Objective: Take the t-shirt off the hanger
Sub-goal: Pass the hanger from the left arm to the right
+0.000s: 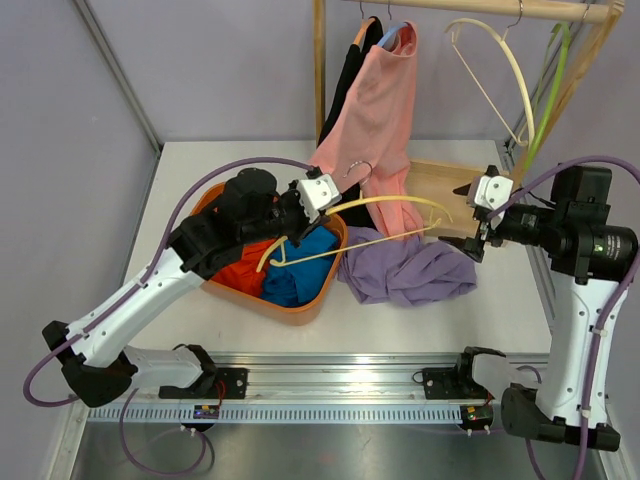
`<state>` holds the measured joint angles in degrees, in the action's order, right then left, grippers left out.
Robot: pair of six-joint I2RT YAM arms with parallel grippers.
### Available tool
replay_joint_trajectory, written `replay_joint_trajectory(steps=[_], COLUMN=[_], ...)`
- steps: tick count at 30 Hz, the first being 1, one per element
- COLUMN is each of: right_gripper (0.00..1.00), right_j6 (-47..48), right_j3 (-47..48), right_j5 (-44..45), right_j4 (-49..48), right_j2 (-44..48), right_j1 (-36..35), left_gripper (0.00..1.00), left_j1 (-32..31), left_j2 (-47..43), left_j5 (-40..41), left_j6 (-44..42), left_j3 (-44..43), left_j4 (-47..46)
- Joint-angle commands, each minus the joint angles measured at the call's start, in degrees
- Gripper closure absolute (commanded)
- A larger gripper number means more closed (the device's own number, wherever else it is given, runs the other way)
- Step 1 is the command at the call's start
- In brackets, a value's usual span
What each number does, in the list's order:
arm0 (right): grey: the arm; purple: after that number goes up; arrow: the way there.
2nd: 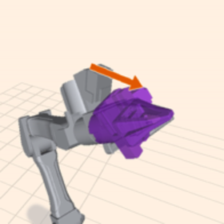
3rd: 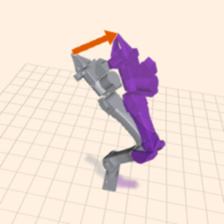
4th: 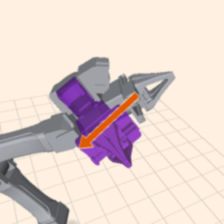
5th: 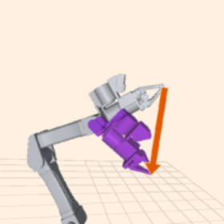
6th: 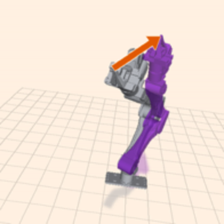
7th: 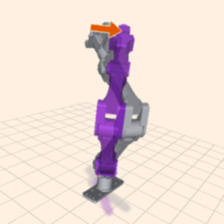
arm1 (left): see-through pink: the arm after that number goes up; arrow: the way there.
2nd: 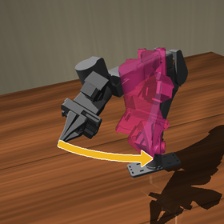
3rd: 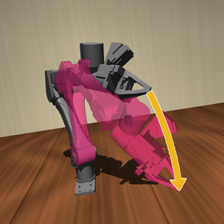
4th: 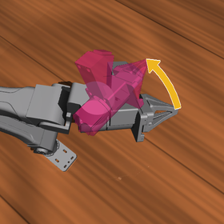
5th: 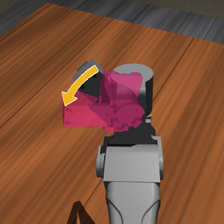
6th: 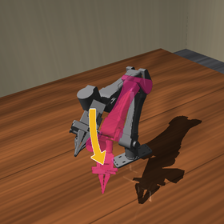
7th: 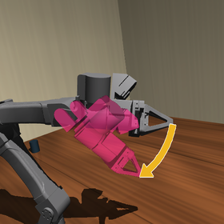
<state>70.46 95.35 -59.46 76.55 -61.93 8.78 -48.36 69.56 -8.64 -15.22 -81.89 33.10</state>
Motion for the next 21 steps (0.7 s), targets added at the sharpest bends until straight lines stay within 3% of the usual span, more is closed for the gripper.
replay_joint_trajectory(steps=[1, 7, 15, 21], right_gripper=[0.07, 0.10, 0.16, 0.30], right_j6=[3.11, -0.67, -5.32, -7.61], right_j3=[0.19, -2.62, -0.60, -3.59], right_j5=[-1.46, 2.07, 1.54, 1.02], right_j4=[17.49, 17.40, 17.31, 17.31], right_j2=[-3.19, -6.53, -10.40, -9.70], right_j1=[-4.09, -17.37, -19.85, -21.34], left_gripper=[1.00, 1.00, 1.00, 1.00], left_j1=[0.02, -0.42, -1.47, -1.65], left_j2=[-0.74, -3.29, -5.75, -6.72], left_j5=[-7.95, -12.62, -13.06, -10.35], left_j6=[-11.11, -21.06, -27.93, -30.39], left_j3=[-0.56, 1.64, 3.48, 4.10], left_j4=[-3.40, -4.80, -5.24, -7.09])
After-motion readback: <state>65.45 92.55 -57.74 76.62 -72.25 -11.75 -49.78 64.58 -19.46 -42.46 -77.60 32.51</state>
